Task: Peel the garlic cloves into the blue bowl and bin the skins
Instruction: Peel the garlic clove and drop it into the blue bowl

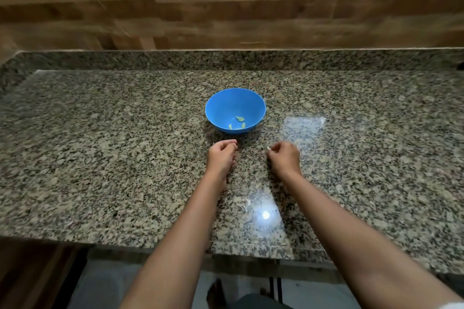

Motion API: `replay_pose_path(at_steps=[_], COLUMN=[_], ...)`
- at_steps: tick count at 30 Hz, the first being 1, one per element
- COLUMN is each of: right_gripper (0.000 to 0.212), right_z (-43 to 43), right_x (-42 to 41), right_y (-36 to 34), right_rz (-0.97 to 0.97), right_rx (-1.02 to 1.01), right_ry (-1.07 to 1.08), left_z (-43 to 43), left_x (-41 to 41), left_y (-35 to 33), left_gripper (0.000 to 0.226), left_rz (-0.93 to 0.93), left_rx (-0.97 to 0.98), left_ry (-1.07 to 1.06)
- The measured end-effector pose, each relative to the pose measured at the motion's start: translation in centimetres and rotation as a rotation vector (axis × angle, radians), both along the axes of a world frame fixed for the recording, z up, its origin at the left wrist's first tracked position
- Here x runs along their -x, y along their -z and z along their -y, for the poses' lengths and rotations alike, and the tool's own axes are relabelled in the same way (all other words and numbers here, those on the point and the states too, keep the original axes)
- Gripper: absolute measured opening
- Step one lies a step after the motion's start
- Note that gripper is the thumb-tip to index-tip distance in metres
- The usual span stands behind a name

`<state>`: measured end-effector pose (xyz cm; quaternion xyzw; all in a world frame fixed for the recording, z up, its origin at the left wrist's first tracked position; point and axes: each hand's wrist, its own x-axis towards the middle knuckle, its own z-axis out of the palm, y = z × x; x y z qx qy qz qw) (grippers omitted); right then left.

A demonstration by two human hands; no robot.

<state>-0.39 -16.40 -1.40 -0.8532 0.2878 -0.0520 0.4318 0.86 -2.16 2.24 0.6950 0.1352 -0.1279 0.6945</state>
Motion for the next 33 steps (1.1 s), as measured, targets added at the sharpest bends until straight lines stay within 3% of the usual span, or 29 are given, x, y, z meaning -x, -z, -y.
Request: replay_pose_path(at_steps=[5, 14, 17, 22, 26, 29, 33], right_gripper=[0.008, 0.012, 0.018, 0.026, 0.025, 0.02, 0.012], right_z=[-0.3, -3.6, -4.2, -4.7, -5.2, -5.5, -5.4], right_x=[-0.4, -2.4, -5.0, -5.7, -3.8, -2.2, -0.4], right_y=[-0.4, -4.2, -5.7, -6.1, -5.5, -4.6, -3.8], right_rz=[-0.039, 0.311, 0.309, 0.262, 0.321, 0.319, 0.254], right_rx=[0.074, 0.003, 0.027, 0.022, -0.073, -0.181, -0.324], right_ry=[-0.035, -0.023, -0.015, 0.006, 0.032, 0.026, -0.104], left_z=[-1.0, -2.9, -3.3, -3.9, -4.1, -4.1, -4.1], left_x=[-0.4, -1.9, -2.3, -2.9, -3.1, -3.2, -2.4], left_y=[0.2, 0.6, 1.1, 2.7, 3.5, 3.7, 3.0], left_gripper=[0.017, 0.016, 0.02, 0.035, 0.038, 0.028, 0.03], left_rz=[0.033, 0.175, 0.211, 0.212, 0.249, 0.29, 0.283], left_rx=[0.007, -0.074, -0.21, -0.665, -0.799, -0.752, -0.445], left_ry=[-0.01, -0.212, -0.151, 0.18, 0.308, 0.291, 0.253])
